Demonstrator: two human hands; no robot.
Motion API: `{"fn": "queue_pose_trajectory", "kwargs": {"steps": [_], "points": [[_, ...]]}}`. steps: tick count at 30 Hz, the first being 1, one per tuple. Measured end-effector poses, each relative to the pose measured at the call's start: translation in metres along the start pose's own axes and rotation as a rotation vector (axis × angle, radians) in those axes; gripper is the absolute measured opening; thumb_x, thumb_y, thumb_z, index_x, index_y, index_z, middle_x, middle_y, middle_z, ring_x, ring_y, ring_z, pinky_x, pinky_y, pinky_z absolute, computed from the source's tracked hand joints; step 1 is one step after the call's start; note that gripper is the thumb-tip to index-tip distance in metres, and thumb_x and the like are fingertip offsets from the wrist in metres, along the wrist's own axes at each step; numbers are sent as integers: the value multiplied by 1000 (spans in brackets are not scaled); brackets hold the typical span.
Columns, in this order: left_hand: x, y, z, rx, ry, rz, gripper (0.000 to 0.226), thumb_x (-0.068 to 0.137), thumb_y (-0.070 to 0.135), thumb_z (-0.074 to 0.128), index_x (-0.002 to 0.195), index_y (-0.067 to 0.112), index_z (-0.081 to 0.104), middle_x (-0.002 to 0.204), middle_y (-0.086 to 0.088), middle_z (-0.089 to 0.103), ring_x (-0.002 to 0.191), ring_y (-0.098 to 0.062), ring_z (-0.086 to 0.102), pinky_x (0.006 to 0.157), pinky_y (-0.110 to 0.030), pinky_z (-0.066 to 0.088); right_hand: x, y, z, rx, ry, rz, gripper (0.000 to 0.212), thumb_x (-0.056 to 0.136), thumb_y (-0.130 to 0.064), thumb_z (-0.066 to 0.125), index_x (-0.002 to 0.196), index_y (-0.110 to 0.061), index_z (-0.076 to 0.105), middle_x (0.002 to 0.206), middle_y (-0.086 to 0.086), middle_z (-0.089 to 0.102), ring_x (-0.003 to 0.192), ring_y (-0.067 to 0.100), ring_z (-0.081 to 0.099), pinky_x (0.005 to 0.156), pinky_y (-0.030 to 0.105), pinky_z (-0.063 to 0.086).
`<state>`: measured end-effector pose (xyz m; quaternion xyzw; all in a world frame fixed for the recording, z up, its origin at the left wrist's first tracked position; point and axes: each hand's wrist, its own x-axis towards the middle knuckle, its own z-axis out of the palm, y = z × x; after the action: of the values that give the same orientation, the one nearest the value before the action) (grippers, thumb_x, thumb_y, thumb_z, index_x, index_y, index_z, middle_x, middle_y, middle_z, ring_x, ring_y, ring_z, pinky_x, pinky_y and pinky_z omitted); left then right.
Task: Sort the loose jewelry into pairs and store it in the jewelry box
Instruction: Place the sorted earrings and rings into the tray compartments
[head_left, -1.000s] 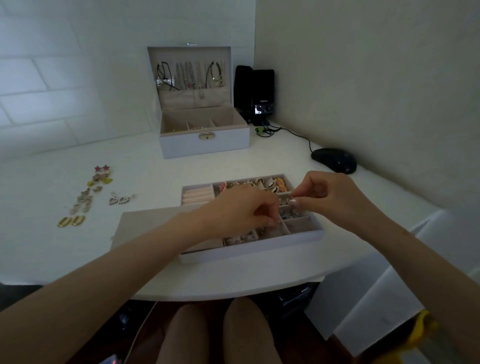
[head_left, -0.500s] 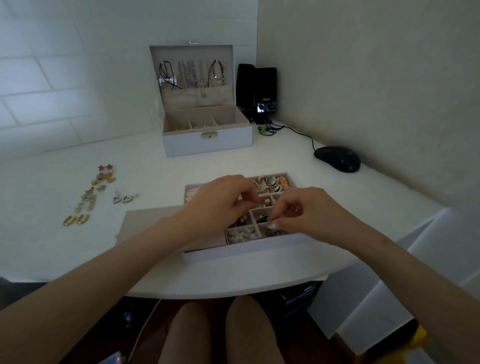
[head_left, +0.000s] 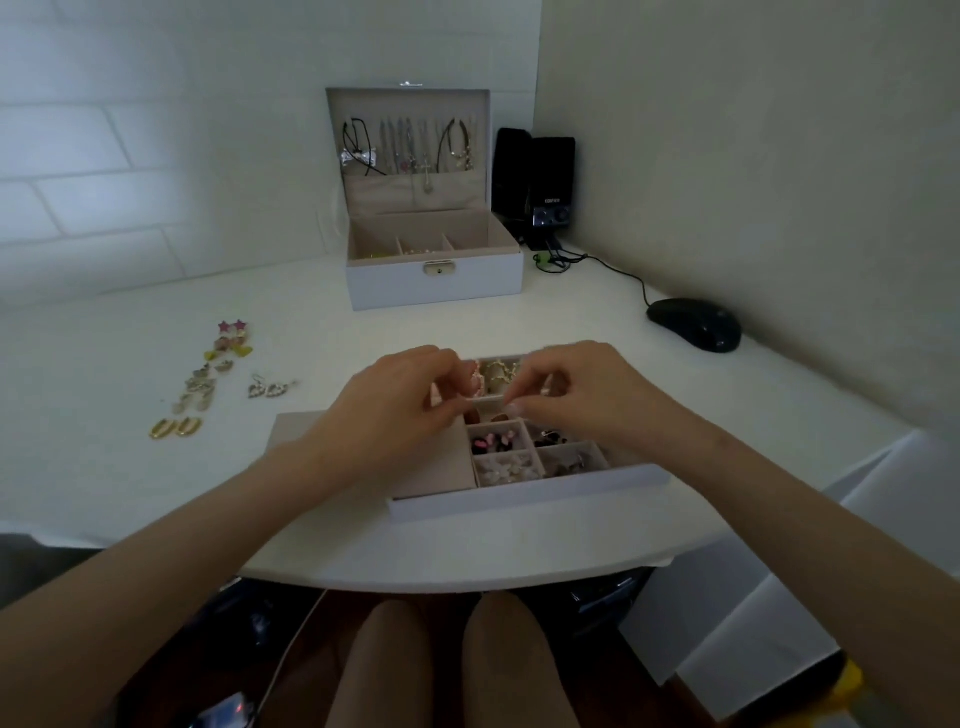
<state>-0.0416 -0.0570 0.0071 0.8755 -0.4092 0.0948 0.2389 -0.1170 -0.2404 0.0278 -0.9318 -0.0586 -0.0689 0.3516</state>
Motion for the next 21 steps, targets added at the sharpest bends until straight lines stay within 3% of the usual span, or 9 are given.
{"fn": "queue_pose_trajectory", "kwargs": {"steps": [4,7,13,17,21], "points": [[-19,-30,-30,17,146,-158,10,82,21,66,83,23,55,71,18,53,67,-1,52,60,-19,38,32,-26,23,-9,-63,-116,5,85,-19,66,87,-21,70,79,-13,61,62,-15,49,59,3,39],[-29,-65,-52,96,190,-356,10,82,24,66,84,21,57,72,16,54,68,-9,53,62,-28,39,63,-47,46,-53,-77,-210,8,86,-17,64,90,-17,70,82,-8,62,61,-6,49,60,8,38],[-29,-133,-61,274,85,-650,17,84,31,65,93,16,62,92,-2,62,92,-24,58,75,-32,43,132,-78,99,-140,-142,-254,13,85,-13,63,95,-14,72,97,0,68,84,11,57,80,26,48],[-19,-149,-56,294,-24,-736,24,89,37,57,80,16,59,83,-6,61,80,-22,55,67,-29,42,161,-90,128,-260,-209,-197,20,86,-15,63,104,-15,70,111,5,66,100,21,61,80,28,46],[-14,-159,-52,294,-37,-740,22,90,38,56,82,17,57,85,-3,59,80,-20,52,69,-29,43,176,-86,138,-403,-232,-183,26,85,-8,61,108,-17,67,119,7,61,107,26,58,79,30,43]]}}
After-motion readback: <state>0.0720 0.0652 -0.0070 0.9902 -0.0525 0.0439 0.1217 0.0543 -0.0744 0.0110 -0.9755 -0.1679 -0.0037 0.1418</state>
